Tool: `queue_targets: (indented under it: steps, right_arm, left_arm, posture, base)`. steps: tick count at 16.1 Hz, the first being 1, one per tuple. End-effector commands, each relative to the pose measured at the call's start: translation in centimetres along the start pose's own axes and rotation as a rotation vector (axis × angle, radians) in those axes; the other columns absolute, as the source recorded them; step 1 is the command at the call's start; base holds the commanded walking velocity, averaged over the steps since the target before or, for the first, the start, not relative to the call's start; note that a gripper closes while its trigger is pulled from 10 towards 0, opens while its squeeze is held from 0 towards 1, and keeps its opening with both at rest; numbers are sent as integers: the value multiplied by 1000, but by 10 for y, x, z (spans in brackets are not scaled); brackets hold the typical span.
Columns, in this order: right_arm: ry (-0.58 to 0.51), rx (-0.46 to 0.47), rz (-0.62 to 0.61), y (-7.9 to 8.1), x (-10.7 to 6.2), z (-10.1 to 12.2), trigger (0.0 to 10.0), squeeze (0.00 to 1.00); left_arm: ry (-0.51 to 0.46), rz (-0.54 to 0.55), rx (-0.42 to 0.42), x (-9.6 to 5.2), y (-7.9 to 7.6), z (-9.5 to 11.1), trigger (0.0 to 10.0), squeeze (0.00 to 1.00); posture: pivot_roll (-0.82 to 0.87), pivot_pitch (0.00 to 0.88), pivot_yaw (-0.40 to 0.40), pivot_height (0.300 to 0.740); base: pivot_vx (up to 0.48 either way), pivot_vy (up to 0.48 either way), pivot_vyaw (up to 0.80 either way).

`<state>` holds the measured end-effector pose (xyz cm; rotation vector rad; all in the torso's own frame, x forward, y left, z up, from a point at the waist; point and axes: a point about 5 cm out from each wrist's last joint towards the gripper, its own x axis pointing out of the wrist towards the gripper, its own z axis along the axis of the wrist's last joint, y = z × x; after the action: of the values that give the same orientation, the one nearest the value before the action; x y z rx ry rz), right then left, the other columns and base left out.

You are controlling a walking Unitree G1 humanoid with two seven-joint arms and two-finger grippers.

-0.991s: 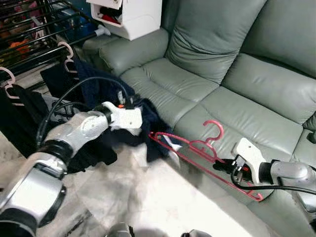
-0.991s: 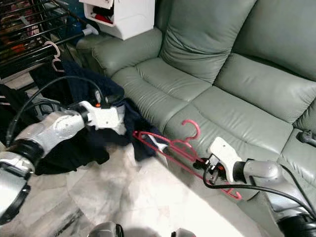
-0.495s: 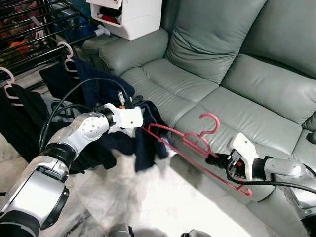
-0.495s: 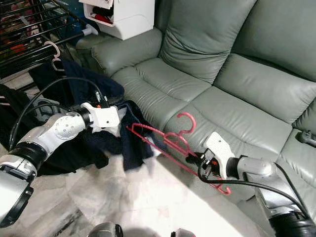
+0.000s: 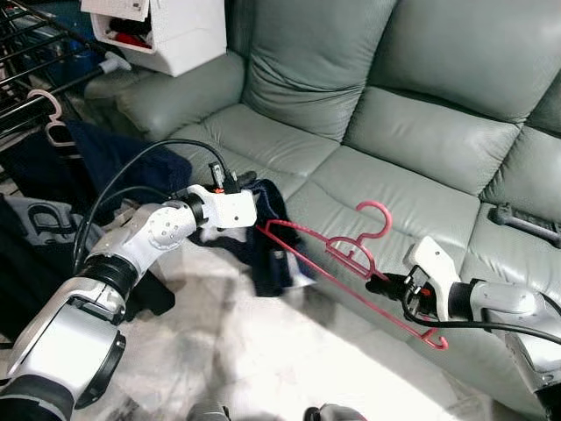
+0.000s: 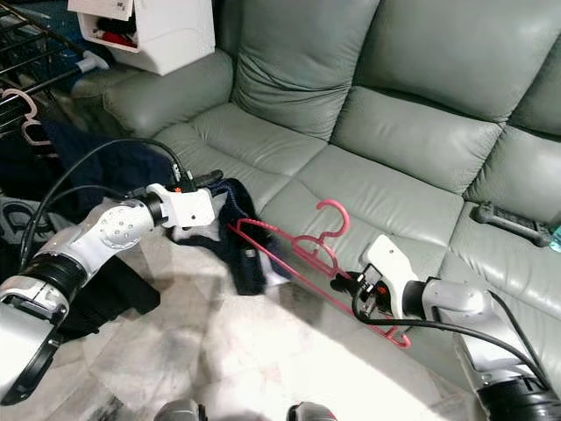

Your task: Hang hanger

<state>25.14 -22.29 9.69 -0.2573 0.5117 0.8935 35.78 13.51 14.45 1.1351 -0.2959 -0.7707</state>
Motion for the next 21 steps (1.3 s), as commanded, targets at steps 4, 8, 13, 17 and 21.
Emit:
queue_targets:
  steps: [4,8,13,17,21]
  right_arm:
    - [-18,-19,-7,-1,0,7,10000,0]
    - [-16,-23,-4,2,3,6,10000,0]
    - [-14,-29,-8,0,4,7,10000,0]
    - [-23,-25,-16,4,8,7,10000,0]
    - [-49,-13,-49,7,13,8,10000,0]
  left_arm:
    - [-8,8,-15,-2,1,0,10000,0]
    - [-14,3,-28,-1,-2,1,10000,0]
    - [-16,-2,-34,0,-3,3,10000,0]
    - [-19,-1,-60,0,-9,3,10000,0]
    - [-19,9,-95,-3,-18,4,10000,0]
  posture:
    - [-90,20,27,740]
    - [-92,19,26,740]
    - [-92,19,25,740]
    - [-94,18,27,740]
    - [-96,17,30,740]
  base:
    - [0,-67,0]
    - [0,-287,0]
    - [0,-302,0]
    - [0,-303,0]
    - [0,-227,0]
